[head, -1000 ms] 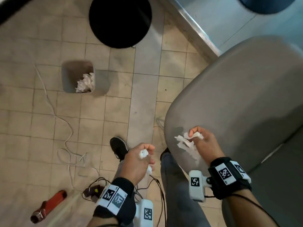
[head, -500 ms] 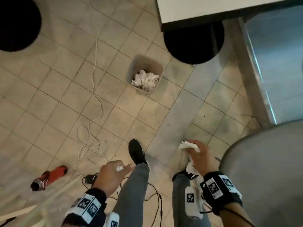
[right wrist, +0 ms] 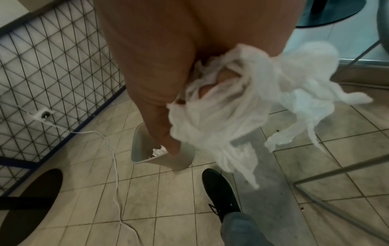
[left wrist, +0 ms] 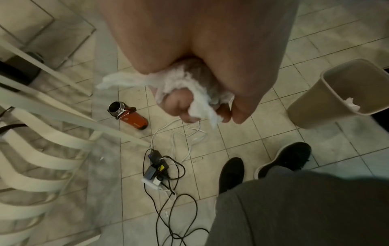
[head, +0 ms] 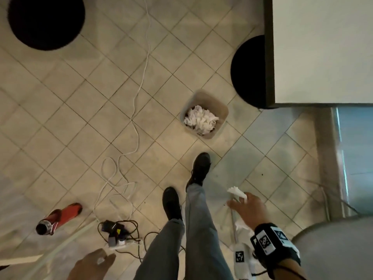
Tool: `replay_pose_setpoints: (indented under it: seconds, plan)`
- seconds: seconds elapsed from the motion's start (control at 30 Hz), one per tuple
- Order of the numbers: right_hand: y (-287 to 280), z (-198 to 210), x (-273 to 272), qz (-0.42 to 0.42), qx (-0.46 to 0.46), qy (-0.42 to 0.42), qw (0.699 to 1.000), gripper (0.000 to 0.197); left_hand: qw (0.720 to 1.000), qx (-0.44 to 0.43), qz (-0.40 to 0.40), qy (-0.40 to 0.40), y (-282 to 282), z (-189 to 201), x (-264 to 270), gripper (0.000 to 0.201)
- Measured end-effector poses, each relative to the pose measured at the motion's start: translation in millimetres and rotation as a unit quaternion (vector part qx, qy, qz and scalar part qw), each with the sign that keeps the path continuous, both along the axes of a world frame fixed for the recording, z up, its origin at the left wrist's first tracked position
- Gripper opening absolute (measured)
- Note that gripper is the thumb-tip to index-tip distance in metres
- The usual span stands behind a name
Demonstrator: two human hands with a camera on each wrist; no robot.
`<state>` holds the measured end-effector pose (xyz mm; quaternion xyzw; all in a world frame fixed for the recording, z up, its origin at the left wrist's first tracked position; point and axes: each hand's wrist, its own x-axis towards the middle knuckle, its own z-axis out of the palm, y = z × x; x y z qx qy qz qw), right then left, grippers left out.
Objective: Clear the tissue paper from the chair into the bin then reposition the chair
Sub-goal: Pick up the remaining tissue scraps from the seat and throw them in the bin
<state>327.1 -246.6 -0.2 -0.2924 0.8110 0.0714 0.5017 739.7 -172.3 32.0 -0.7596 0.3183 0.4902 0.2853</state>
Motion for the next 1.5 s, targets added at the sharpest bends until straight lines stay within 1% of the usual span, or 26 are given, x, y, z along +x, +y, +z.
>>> replay_pose_setpoints:
  seconds: [0.03, 0.1, 0.13, 0.17, 0.2, 0.23, 0.33, 0.37, 0.43, 0.53, 0.67, 0.73, 0.83, 0.87, 1.0, 1.07, 1.13, 1.27, 1.37, 1.43, 1.5]
  plan:
    - [-9, -2, -2, 0.018, 0.015, -0.005, 1.0, 0.021, 1.0, 0.008, 0.014, 0.014, -1, -1, -4, 0.037]
    - [-30, -7, -5, 0.038, 0.034, -0.011, 0.999, 0.021, 0.998, 0.028, -0.007, 0.064, -12, -2, -15, 0.036]
    - [-42, -8, -8, 0.034, 0.038, -0.016, 0.999, 0.019, 0.996, 0.031, -0.013, 0.085, -25, 0, -22, 0.029]
    - [-55, -8, -9, 0.025, 0.038, -0.026, 0.999, 0.017, 0.995, 0.021, -0.038, 0.086, -41, 0, -29, 0.019]
    - [-67, -8, -10, 0.015, 0.039, -0.039, 0.998, 0.016, 0.996, 0.004, -0.043, 0.079, -54, -6, -31, 0.02]
    - [-80, -9, -10, 0.008, 0.037, -0.056, 0.998, 0.016, 0.996, -0.007, -0.044, 0.077, -74, -6, -36, 0.026]
    - [-115, -20, -9, 0.004, 0.02, -0.078, 0.997, 0.024, 0.994, -0.032, -0.012, 0.102, -135, -16, -48, 0.034]
    - [-126, -24, -7, 0.001, 0.013, -0.076, 0.997, 0.026, 0.992, -0.041, -0.015, 0.114, -154, -21, -52, 0.04]
    - [-144, -36, -1, -0.011, -0.003, -0.064, 0.998, 0.028, 0.986, -0.075, -0.051, 0.142, -188, -38, -63, 0.05]
    - [-171, -57, 11, -0.038, -0.036, -0.06, 0.997, 0.029, 0.972, -0.117, -0.099, 0.179, -229, -69, -92, 0.059]
    - [-199, -94, 26, -0.098, -0.087, -0.056, 0.99, 0.024, 0.949, -0.165, -0.1, 0.251, -274, -119, -134, 0.067]
    - [-213, -116, 34, -0.134, -0.099, -0.06, 0.984, 0.03, 0.938, -0.2, -0.098, 0.264, -296, -139, -154, 0.068]
    - [-230, -150, 42, -0.217, -0.107, -0.089, 0.966, 0.041, 0.932, -0.225, -0.11, 0.263, -327, -168, -179, 0.068]
    - [-237, -161, 44, -0.221, -0.106, -0.086, 0.966, 0.043, 0.926, -0.241, -0.118, 0.264, -337, -178, -185, 0.068]
    - [-263, -202, 40, -0.15, -0.097, -0.064, 0.982, 0.044, 0.921, -0.261, -0.123, 0.262, -365, -218, -205, 0.068]
    - [-274, -223, 38, -0.104, -0.088, -0.036, 0.99, 0.046, 0.915, -0.274, -0.142, 0.261, -375, -239, -215, 0.065]
    - [-283, -243, 37, -0.083, -0.074, -0.027, 0.993, 0.05, 0.91, -0.282, -0.164, 0.256, -384, -259, -224, 0.063]
    - [-295, -276, 33, -0.069, -0.081, -0.024, 0.994, 0.057, 0.902, -0.289, -0.187, 0.262, -394, -295, -238, 0.065]
    - [-299, -289, 30, -0.031, -0.083, -0.038, 0.995, 0.064, 0.894, -0.277, -0.219, 0.276, -396, -313, -245, 0.074]
    - [-297, -288, 30, -0.048, -0.085, -0.056, 0.994, 0.072, 0.893, -0.257, -0.244, 0.278, -394, -317, -248, 0.082]
    - [-291, -285, 28, -0.068, -0.094, -0.069, 0.991, 0.075, 0.894, -0.238, -0.262, 0.274, -390, -317, -247, 0.084]
